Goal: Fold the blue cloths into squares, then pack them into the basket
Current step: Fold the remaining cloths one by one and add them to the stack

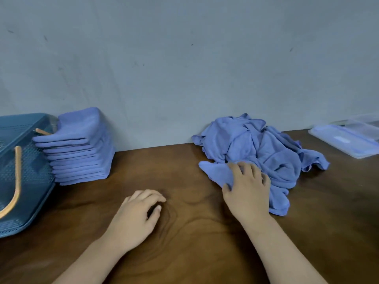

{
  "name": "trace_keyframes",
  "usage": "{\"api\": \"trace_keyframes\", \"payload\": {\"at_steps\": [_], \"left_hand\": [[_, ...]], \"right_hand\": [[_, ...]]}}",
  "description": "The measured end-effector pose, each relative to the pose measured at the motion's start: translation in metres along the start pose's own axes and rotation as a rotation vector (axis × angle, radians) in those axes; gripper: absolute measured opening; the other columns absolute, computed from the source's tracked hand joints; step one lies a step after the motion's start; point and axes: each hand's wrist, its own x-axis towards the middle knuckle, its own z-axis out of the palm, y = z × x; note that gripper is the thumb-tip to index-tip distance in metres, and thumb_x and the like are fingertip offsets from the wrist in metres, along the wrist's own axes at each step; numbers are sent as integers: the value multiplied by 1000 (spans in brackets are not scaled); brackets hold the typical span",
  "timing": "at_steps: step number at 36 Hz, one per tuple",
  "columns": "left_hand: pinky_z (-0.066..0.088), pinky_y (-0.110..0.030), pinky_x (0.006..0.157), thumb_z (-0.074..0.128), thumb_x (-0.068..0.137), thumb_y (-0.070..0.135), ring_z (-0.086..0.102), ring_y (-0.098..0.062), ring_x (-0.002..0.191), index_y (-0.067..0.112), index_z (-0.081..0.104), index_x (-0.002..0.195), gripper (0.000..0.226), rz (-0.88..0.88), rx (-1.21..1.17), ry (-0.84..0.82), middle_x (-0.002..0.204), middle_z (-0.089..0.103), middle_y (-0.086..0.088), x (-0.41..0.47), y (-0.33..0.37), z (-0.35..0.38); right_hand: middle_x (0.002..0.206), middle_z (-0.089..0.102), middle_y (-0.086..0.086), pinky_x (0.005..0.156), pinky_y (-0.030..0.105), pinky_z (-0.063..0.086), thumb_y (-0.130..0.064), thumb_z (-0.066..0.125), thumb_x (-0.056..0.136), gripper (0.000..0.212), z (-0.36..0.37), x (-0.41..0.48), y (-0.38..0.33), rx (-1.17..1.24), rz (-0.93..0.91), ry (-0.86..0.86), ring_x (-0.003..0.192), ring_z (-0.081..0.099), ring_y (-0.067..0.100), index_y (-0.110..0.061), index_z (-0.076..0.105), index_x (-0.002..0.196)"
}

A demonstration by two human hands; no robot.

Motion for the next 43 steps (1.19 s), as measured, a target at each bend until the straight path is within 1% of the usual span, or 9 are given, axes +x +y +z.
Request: {"api": "trace_keyframes", "payload": {"at_steps": [4, 8, 11, 17, 21, 24, 29, 38, 43], "left_hand": [[35, -23, 107, 48, 107, 43, 41, 7, 130, 48, 57, 132, 28, 72, -47, -36, 135, 48, 37, 32, 44, 17], [44, -36, 113, 48, 106, 45, 38, 7, 139, 47, 50, 143, 37, 176, -123, -26, 146, 43, 35, 38, 63, 27], [38, -36, 120, 55, 107, 40, 31, 3, 149, 42, 48, 150, 44, 244, -165, 50, 156, 37, 32, 31, 65, 23], [26, -34, 127, 71, 98, 43, 22, -4, 158, 32, 33, 163, 76, 330, -228, 42, 168, 26, 26, 26, 63, 17], [31, -33, 122, 61, 95, 55, 28, 19, 137, 43, 31, 161, 74, 239, -157, -18, 148, 36, 44, 30, 55, 25], [42, -30, 108, 59, 96, 44, 49, 8, 113, 48, 53, 139, 43, 230, -135, 9, 121, 54, 37, 33, 51, 27], [54, -32, 77, 61, 101, 32, 57, -10, 92, 43, 61, 110, 14, 67, -252, 49, 98, 60, 22, 34, 49, 17], [48, -32, 96, 57, 91, -8, 56, -12, 106, 34, 67, 119, 51, -160, -304, 272, 116, 64, 19, 48, -22, 5], [51, -37, 101, 44, 85, -15, 60, -15, 116, 37, 63, 120, 65, -368, -441, 395, 122, 67, 11, 49, -44, -6]], "right_hand": [[122, 70, -10, 111, 45, 33, -40, 62, 98, 43, 4, 2, 9, -74, -25, -101, 126, 52, 22, -34, 63, 140], [81, 72, -9, 91, 41, 41, -30, 78, 88, 20, 6, 8, 10, 25, -69, 22, 93, 61, 23, -34, 80, 108], [81, 74, -8, 78, 41, 42, -34, 74, 89, 13, 2, 7, 0, 205, -173, 63, 84, 63, 23, -34, 79, 100], [73, 66, -8, 62, 37, 49, -40, 58, 103, 16, -7, -14, -23, 658, -330, -256, 68, 61, 11, -32, 71, 99], [76, 70, -10, 65, 34, 51, -35, 56, 105, 18, -5, -11, -21, 748, -264, -211, 70, 64, 11, -33, 74, 104], [93, 65, -17, 79, 23, 49, -32, 58, 100, 18, -3, -2, -9, 596, -183, -44, 89, 59, 7, -35, 69, 113], [137, 56, -22, 98, 37, 48, -56, 56, 98, 50, -1, -2, 4, 289, -217, -332, 119, 52, 12, -45, 49, 146], [87, 71, -26, 68, 34, 60, -51, 58, 99, 23, -7, 3, 6, 600, -39, -379, 82, 68, 2, -58, 56, 120], [70, 67, -23, 68, 39, 54, -53, 56, 99, 19, -13, -2, -1, 588, -98, -432, 82, 65, 12, -53, 62, 117]]}}
